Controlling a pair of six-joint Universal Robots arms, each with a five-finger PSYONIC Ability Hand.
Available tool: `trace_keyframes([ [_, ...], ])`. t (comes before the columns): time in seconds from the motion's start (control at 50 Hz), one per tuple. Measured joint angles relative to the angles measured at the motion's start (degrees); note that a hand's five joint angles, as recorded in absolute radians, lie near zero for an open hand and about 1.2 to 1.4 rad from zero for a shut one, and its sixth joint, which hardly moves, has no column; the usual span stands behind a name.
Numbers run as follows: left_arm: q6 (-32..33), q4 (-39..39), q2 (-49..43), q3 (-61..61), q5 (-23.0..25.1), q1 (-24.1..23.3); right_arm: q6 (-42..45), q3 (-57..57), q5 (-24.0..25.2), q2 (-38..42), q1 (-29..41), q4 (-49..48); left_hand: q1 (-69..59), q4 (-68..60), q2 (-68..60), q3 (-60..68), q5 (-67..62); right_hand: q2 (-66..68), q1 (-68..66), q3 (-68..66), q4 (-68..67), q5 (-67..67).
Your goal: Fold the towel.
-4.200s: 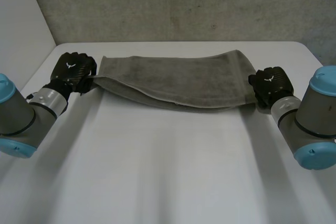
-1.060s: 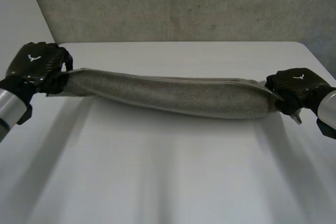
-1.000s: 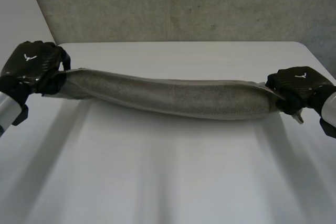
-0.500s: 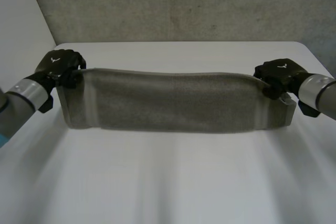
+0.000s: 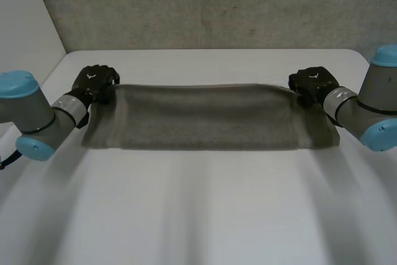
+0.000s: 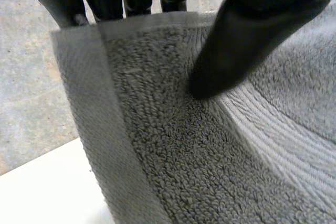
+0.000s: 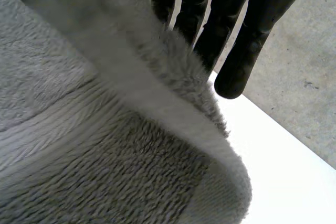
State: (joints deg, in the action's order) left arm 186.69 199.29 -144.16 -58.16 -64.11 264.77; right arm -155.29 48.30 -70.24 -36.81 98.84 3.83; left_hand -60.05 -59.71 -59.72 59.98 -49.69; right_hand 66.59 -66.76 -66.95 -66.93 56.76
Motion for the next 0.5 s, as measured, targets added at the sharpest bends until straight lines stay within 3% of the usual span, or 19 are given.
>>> trace_keyframes([
  [0.08,0.05,-0.01,-1.00,1.12,-0.13,-0.33,-0.01,-1.49,-0.96,1.43,0.14,-0.04,21.54,19.73,21.04,-20.79,20.82,-22.60,23.10,21.67,21.40,-22.66],
  [0.12,0.09,-0.03,-1.23,1.57,-0.62,-0.41,-0.05,-2.09,-2.24,2.00,0.29,-0.55,38.37,37.15,37.54,-37.38,38.81,-44.77,44.42,44.19,43.78,-46.62],
  [0.16,0.12,-0.06,-1.20,1.94,-1.40,-0.44,-0.11,-2.32,-3.27,2.17,0.42,-1.17,42.20,41.79,42.55,-42.24,43.69,-51.86,51.11,51.53,51.28,-53.23],
  [0.34,-0.18,-0.92,1.87,3.45,-6.17,-0.48,-3.35,-1.55,-6.20,-1.27,0.67,-3.56,43.34,43.27,44.20,-43.83,45.60,-52.83,53.66,52.83,52.13,-53.33],
  [0.5,-2.13,-2.70,11.13,-1.92,-7.62,-0.41,-10.65,4.12,-6.01,-12.90,0.36,-4.39,43.34,43.28,44.26,-43.83,45.61,-52.83,53.67,52.83,52.13,-53.33],
])
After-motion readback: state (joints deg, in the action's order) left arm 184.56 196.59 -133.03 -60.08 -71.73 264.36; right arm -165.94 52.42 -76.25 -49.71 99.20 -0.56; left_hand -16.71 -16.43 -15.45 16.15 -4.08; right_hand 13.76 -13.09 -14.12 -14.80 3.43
